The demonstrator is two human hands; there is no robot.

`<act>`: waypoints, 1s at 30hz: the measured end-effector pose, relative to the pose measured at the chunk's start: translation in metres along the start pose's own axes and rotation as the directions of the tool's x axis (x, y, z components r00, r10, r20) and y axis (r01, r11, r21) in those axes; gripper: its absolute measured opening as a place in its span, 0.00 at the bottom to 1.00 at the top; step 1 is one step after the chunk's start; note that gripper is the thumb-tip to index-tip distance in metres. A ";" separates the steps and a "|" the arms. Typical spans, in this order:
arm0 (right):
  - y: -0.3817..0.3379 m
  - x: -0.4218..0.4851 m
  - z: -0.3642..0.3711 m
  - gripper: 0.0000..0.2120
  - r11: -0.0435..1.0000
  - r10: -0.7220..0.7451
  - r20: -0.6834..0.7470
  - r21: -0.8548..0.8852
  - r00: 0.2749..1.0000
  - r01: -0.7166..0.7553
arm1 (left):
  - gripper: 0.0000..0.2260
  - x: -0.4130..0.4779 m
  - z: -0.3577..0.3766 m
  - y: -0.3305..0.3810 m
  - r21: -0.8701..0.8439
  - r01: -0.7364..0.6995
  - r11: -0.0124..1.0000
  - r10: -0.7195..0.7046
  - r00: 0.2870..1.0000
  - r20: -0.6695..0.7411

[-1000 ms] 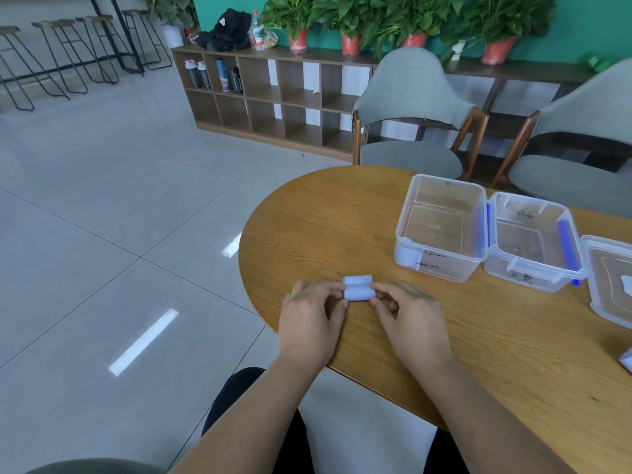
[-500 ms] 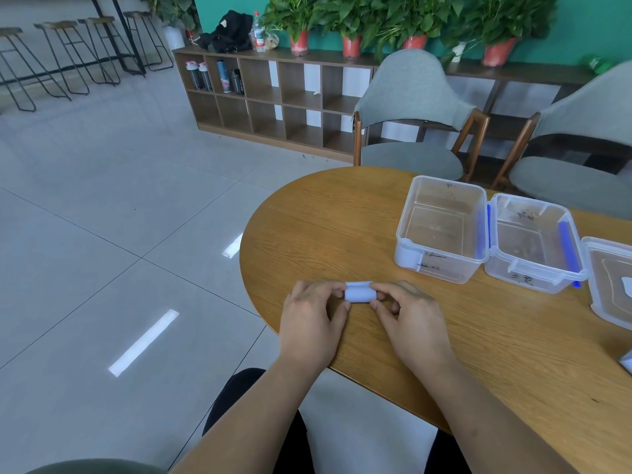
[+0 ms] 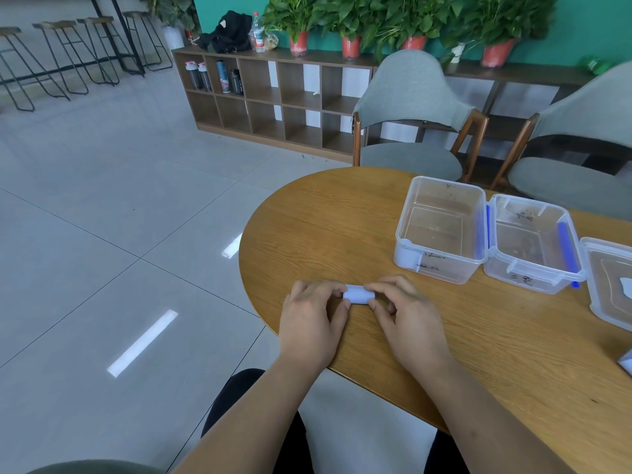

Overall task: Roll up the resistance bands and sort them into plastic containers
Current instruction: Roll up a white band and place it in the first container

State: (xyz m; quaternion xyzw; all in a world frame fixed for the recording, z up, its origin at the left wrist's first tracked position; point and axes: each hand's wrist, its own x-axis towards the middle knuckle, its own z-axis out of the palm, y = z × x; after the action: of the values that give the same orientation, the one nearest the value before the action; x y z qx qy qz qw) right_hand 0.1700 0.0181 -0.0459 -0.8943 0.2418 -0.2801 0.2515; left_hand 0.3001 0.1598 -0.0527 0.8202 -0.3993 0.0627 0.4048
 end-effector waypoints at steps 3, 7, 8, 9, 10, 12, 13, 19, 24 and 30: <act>0.001 0.001 0.002 0.16 0.999 0.004 0.023 -0.045 1.000 -0.003 | 0.10 0.000 0.000 0.000 0.008 0.008 1.000 -0.008 1.000 0.015; 0.001 0.001 0.001 0.16 0.999 0.008 0.003 -0.036 1.000 -0.008 | 0.10 0.000 0.000 -0.002 -0.006 0.004 1.000 -0.004 1.000 0.014; 0.000 0.001 0.000 0.15 1.000 0.011 -0.008 -0.023 1.000 -0.011 | 0.10 0.000 -0.001 -0.001 -0.012 0.002 1.000 -0.002 1.000 0.011; -0.001 0.001 -0.001 0.15 1.000 0.016 -0.017 -0.010 1.000 -0.017 | 0.09 0.000 -0.001 -0.001 -0.021 0.002 1.000 -0.002 1.000 0.008; -0.002 0.000 -0.003 0.15 1.000 0.022 -0.021 -0.002 1.000 -0.022 | 0.09 -0.001 -0.001 -0.001 -0.028 -0.001 1.000 0.001 1.000 0.005; -0.002 -0.001 -0.003 0.13 1.000 0.017 -0.021 -0.017 1.000 -0.017 | 0.08 -0.001 -0.001 -0.001 -0.019 -0.017 1.000 0.018 1.000 0.001; -0.002 -0.001 -0.002 0.12 0.999 0.013 -0.020 -0.030 1.000 -0.014 | 0.08 -0.001 -0.001 -0.001 -0.010 -0.022 1.000 0.022 1.000 0.003; 0.003 0.000 0.003 0.17 0.996 0.036 0.016 -0.085 0.999 -0.034 | 0.12 -0.001 -0.001 -0.001 0.024 -0.004 1.000 0.003 1.000 0.030; 0.000 0.001 0.001 0.17 0.996 0.029 -0.002 -0.088 1.000 -0.029 | 0.13 0.000 -0.001 0.000 0.062 -0.012 0.998 0.010 0.999 0.039; -0.006 -0.003 -0.007 0.14 1.000 0.018 -0.021 -0.002 1.000 -0.018 | 0.13 0.002 -0.002 0.001 0.109 -0.043 0.993 0.035 0.996 0.078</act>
State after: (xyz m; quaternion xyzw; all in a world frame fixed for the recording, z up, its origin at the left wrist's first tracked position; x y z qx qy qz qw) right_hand 0.1658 0.0224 -0.0383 -0.8894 0.2529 -0.2870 0.2503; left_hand 0.3013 0.1596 -0.0499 0.8352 -0.4263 0.0616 0.3419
